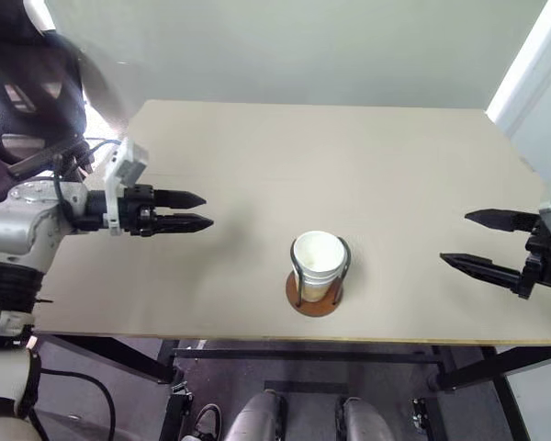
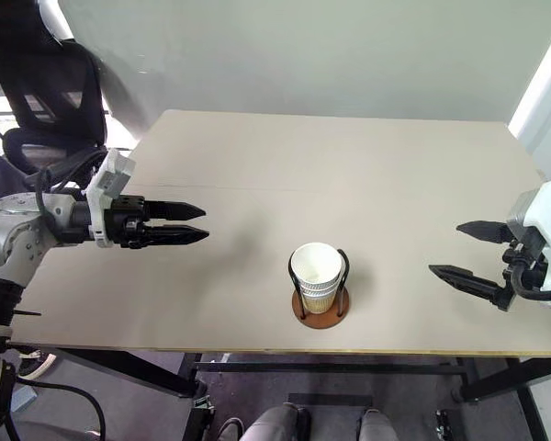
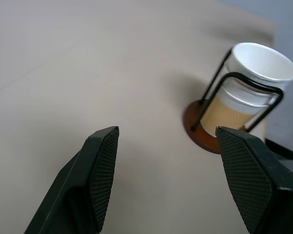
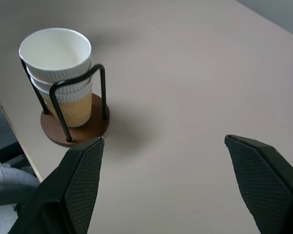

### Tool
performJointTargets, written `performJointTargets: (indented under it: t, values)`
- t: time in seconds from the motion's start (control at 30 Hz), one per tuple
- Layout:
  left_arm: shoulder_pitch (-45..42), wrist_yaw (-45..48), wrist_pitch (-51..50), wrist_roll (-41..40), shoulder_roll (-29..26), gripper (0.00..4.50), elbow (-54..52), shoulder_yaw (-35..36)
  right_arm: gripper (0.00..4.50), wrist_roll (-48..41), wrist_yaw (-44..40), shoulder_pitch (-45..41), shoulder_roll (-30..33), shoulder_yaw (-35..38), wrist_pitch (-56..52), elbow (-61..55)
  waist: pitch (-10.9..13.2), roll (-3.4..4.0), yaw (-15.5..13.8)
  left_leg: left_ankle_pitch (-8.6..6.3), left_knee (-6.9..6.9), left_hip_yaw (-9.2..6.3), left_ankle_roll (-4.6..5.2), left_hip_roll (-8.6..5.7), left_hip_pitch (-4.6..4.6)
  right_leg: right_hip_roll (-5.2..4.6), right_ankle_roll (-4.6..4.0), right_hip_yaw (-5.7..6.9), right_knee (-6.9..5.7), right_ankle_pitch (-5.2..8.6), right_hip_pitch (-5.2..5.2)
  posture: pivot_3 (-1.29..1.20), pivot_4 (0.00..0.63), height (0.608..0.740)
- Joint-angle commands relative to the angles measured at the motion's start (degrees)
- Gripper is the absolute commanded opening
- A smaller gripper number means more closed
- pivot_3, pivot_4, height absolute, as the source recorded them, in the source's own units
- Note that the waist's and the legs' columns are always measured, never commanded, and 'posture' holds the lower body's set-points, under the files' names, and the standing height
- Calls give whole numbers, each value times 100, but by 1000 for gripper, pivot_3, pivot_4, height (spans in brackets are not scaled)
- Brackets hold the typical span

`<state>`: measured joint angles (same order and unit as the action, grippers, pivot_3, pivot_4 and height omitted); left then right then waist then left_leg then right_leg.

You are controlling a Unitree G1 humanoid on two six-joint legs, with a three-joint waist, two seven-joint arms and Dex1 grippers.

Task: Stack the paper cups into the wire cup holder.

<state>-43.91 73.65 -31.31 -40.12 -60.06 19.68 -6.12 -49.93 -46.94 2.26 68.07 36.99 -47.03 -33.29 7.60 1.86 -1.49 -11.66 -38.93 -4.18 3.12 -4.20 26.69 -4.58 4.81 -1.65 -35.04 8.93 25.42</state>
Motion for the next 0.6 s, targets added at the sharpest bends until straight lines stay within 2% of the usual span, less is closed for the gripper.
performJointTargets:
  t: [0.03, 0.33, 0.6]
  values:
    - [137, -193, -43, 115, 212, 3363, -307, 453, 4089, 217, 0, -55, -167, 6, 170, -3, 0, 0, 5, 8, 7, 0, 1, 1, -6, 1, -9, 0, 0, -8, -1, 0, 150, 740]
    - [292, -750, 73, 377, 896, 3363, -293, 1023, 4089, 630, 783, -413, -878, -420, 326, -288, 1, -2, 49, 44, 21, 0, -16, 20, -28, 20, 15, -4, -3, -6, -4, 0, 150, 740]
    - [138, -931, -20, 446, 1241, 3363, -64, 1359, 4089, 1008, 1249, -528, -1200, -529, 370, -429, 0, -9, 46, 60, 64, -1, -23, 19, -34, 19, -32, -4, 6, -45, 2, 0, 150, 740]
